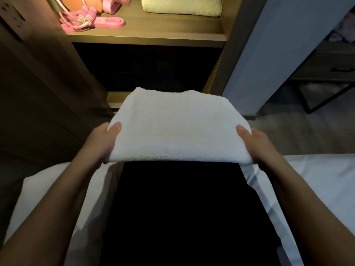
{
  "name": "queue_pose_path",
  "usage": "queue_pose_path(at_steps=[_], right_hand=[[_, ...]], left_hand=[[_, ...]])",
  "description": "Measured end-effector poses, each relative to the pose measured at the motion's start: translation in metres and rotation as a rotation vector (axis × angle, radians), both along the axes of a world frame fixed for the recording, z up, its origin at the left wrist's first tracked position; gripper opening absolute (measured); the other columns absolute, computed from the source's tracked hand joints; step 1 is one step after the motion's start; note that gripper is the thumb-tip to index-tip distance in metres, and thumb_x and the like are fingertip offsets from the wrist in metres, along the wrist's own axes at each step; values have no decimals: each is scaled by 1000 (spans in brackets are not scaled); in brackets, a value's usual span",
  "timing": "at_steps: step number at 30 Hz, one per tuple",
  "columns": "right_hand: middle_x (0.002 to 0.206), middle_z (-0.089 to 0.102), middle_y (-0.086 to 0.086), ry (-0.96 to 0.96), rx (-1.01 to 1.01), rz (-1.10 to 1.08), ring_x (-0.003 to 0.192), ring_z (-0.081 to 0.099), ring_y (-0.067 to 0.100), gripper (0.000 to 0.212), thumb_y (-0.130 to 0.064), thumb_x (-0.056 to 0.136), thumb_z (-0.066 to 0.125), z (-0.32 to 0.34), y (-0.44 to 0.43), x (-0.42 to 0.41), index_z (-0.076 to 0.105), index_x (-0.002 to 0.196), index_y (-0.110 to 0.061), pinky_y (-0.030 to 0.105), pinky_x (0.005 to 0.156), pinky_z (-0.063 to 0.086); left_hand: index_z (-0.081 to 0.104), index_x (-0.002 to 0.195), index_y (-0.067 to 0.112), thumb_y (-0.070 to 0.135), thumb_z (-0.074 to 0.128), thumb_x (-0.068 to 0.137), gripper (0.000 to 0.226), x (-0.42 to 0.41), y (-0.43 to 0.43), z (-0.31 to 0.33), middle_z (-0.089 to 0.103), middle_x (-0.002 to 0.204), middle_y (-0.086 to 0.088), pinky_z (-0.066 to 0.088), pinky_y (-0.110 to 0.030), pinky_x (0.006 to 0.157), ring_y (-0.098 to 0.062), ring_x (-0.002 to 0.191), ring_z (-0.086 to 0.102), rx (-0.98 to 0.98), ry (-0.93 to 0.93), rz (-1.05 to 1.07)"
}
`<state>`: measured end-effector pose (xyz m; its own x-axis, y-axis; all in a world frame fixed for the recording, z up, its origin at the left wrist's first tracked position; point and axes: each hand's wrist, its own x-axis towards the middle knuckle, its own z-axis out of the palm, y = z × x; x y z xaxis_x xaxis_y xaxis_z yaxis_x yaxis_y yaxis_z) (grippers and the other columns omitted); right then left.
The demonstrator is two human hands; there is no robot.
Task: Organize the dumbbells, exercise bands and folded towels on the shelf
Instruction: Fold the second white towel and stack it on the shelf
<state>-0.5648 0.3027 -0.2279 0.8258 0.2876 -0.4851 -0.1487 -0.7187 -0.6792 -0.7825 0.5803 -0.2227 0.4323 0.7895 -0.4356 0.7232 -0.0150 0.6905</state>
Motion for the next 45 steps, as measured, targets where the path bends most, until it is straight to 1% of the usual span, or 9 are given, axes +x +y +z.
queue_pose_path(at_steps=[5, 10, 13, 16, 20, 27, 35, 40, 45], right_hand=[[133, 53, 19, 67, -53, 37, 108, 52, 29, 60, -50, 100, 38, -21, -3, -11, 48, 135, -1, 36, 90, 40], [149, 39, 10, -311, -199, 233, 131, 42, 30, 64, -49, 97, 45, -11, 6, -4, 28, 148, -15, 48, 105, 38], [152, 35, 5, -614, -228, 544, 139, 32, 28, 59, -55, 96, 39, -2, 41, -11, 34, 145, -21, 51, 112, 28], [162, 11, 3, -603, -255, 779, 150, 3, 29, 60, -58, 97, 31, -2, 86, -19, 27, 149, -27, 58, 117, 1], [164, -3, -1, -695, -372, 927, 150, -11, 27, 67, -64, 95, 16, -19, 114, -25, 13, 154, -31, 60, 116, -8], [164, -4, -4, -748, -459, 919, 150, -9, 26, 72, -69, 91, 8, -30, 112, -25, 10, 154, -34, 60, 117, -8], [164, -6, -4, -740, -479, 883, 150, -10, 26, 77, -70, 86, 1, -32, 116, -26, 7, 154, -35, 61, 116, -10], [164, -4, -7, -727, -435, 867, 150, -8, 24, 77, -74, 86, 2, -35, 114, -24, 10, 153, -37, 60, 116, -11], [164, -3, -6, -748, -435, 879, 150, -7, 24, 78, -75, 86, 2, -36, 114, -27, 10, 153, -37, 61, 116, -9]], left_hand=[[49, 131, 13, 43, 42, 101, 43, -12, -15, -16, 51, 103, -3, 46, -41, 81, -20, 89, 50, -33, -22, 49], [58, 106, 12, 35, 52, 98, 25, -36, -21, -12, 59, 101, -5, 42, -29, 67, -16, 86, 54, 207, -188, 13], [62, 98, 6, 39, 52, 97, 34, -37, -14, -2, 59, 95, -15, 40, -29, 64, -20, 79, 53, 41, -97, -103], [64, 104, 7, 54, 64, 79, 53, -33, 2, 14, 63, 106, -19, 47, -39, 79, -34, 96, 61, -236, -54, -178], [64, 107, 24, 32, 69, 78, 30, -21, 16, 19, 67, 107, -5, 52, -41, 78, -25, 98, 64, -375, -261, -180], [60, 119, 8, 42, 99, 26, 106, -4, 30, 18, 74, 104, -7, 58, -27, 71, -21, 93, 72, -851, -197, -396], [47, 132, 21, 42, 80, 62, 80, -14, 37, 15, 64, 125, 4, 49, -22, 91, -13, 117, 60, -601, -233, -696], [59, 119, 18, 63, 81, 56, 81, -40, 37, -2, 70, 112, 10, 54, -21, 82, -14, 110, 65, -444, -228, -558], [65, 114, 11, 56, 89, 48, 84, -53, 24, -15, 72, 112, -6, 56, -26, 81, -22, 105, 68, -617, -264, -291]])
